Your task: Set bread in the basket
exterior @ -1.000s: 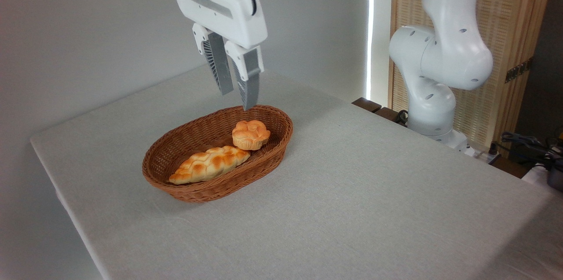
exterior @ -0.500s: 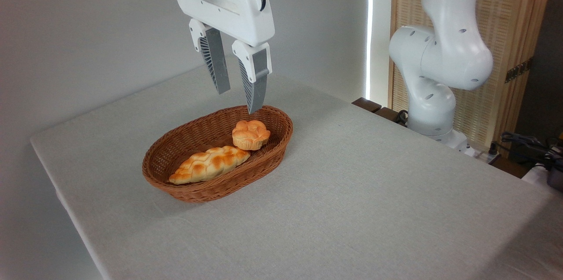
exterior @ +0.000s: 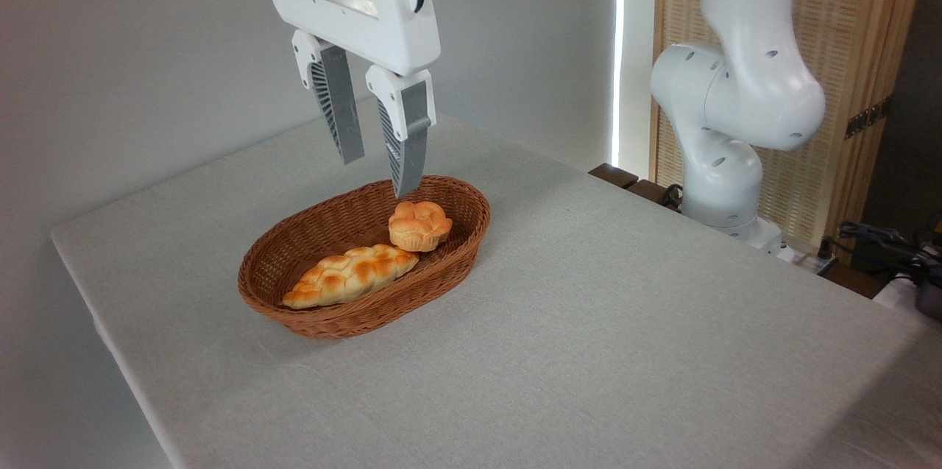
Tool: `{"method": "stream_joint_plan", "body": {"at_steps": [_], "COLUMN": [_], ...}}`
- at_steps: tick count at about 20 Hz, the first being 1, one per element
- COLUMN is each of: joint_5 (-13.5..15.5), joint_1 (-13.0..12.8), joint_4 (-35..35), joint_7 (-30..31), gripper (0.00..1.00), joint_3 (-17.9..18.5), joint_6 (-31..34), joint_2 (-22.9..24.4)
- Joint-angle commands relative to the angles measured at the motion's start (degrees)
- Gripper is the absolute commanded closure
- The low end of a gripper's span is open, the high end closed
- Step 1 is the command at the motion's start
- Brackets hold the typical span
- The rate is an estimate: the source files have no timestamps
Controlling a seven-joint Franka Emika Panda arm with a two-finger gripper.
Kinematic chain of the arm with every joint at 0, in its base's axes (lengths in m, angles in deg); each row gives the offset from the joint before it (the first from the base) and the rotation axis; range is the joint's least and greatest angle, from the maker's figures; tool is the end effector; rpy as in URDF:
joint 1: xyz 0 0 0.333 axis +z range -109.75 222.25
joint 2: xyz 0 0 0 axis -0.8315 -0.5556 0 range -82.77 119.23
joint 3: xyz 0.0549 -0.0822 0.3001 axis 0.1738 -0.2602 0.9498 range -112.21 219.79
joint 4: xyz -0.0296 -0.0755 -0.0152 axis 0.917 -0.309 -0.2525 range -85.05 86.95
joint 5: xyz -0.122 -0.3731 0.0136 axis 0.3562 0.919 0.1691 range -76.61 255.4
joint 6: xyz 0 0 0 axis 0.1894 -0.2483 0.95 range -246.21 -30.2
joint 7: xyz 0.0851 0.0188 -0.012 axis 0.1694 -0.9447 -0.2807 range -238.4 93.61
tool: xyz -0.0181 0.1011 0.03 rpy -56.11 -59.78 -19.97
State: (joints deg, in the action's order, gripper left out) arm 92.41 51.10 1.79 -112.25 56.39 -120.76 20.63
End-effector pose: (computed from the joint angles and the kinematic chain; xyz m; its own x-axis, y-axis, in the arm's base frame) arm 0.5401 -0.0291 0.6399 0.7373 -0.6737 0.0497 -0.6753 -0.7369 0.0294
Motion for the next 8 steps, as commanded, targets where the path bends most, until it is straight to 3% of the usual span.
{"method": "stream_joint_plan", "body": {"at_steps": [1, 8], "joint_5": [-3.1, -3.2], "joint_1": [0.0, 0.0], "joint_4": [-1.3, -1.1], "joint_7": [0.4, 0.0], "gripper": [0.0, 0.0], "joint_3": [-0.4, -0.4], "joint_6": [0.8, 1.2], "joint_2": [-0.6, -0.7]}}
